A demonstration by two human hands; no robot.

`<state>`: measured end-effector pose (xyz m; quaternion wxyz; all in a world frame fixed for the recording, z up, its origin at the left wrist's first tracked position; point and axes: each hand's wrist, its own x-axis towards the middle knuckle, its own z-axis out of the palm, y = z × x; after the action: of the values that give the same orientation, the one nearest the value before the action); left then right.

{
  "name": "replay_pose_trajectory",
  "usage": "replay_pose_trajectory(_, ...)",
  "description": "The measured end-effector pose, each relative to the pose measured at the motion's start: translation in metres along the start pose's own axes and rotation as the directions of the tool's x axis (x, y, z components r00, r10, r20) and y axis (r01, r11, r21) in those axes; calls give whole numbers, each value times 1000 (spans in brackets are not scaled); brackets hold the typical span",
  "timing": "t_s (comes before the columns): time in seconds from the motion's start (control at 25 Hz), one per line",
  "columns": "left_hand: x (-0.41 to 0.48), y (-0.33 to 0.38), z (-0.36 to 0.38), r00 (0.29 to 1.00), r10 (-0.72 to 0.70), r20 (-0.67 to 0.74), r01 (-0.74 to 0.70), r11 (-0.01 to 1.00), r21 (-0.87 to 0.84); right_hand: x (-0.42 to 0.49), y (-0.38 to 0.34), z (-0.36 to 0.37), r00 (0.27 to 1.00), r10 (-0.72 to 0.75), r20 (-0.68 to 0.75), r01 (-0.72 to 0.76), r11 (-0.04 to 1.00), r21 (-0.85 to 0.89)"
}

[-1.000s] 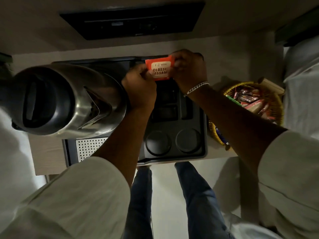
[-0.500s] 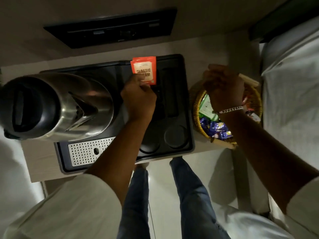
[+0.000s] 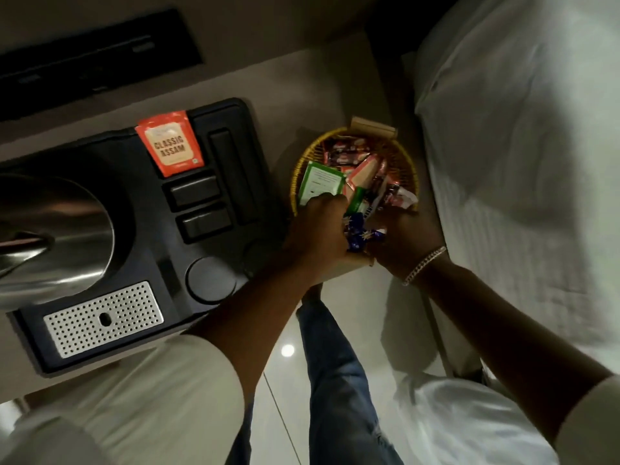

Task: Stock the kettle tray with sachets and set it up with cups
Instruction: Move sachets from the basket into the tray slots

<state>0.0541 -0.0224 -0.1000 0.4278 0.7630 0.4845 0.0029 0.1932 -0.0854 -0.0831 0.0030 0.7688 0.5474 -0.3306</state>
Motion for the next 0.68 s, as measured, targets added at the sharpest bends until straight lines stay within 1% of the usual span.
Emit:
replay_pose_trajectory(0.08, 3, -8, 3, 992, 63, 108, -73, 993, 93, 6, 0, 5, 998, -33, 52, 38, 994, -104)
replay_pose_trajectory(0.12, 5, -10, 4, 987, 78, 140, -98, 986, 138, 9, 1, 6, 996, -52, 68, 61, 987, -149)
replay_pose_trajectory(0.2, 10, -9, 4, 988, 63, 139, -94, 969, 227, 14, 4, 8, 990, -115, 76, 129, 969, -211)
replay_pose_trajectory(0.24, 13, -7, 3, 992, 41, 119, -67, 972, 224, 16, 6, 10, 987, -137, 81, 152, 964, -220)
replay_pose_trajectory(0.32, 14, -2, 1, 999, -30, 40, 27, 997, 77, 16, 6, 8, 982, -158, 102, 178, 958, -226)
replay_pose_trajectory(0.4, 5, 0, -7, 991, -137, -2, 136, 985, -109, 13, 9, 8, 973, -194, 128, 220, 943, -249)
replay_pose_trajectory(0.48, -12, -7, -19, 984, -174, -25, 163, 957, -239, 9, 16, 7, 964, -239, 119, 261, 935, -240)
replay_pose_trajectory(0.56, -23, -16, -32, 976, -196, -100, 160, 944, -287, 3, 23, -9, 968, -247, 52, 252, 948, -195)
replay_pose_trajectory(0.6, -47, -57, -65, 935, -284, -211, 221, 934, -281, 13, -13, 4, 942, -333, 24, 333, 933, -139)
replay_pose_trajectory(0.64, -60, -82, -82, 895, -342, -285, 267, 925, -268, 19, -31, 5, 928, -373, -9, 369, 922, -117)
replay_pose_trajectory(0.68, -61, -93, -85, 876, -365, -316, 286, 919, -271, 19, -35, -6, 932, -360, -51, 353, 929, -109)
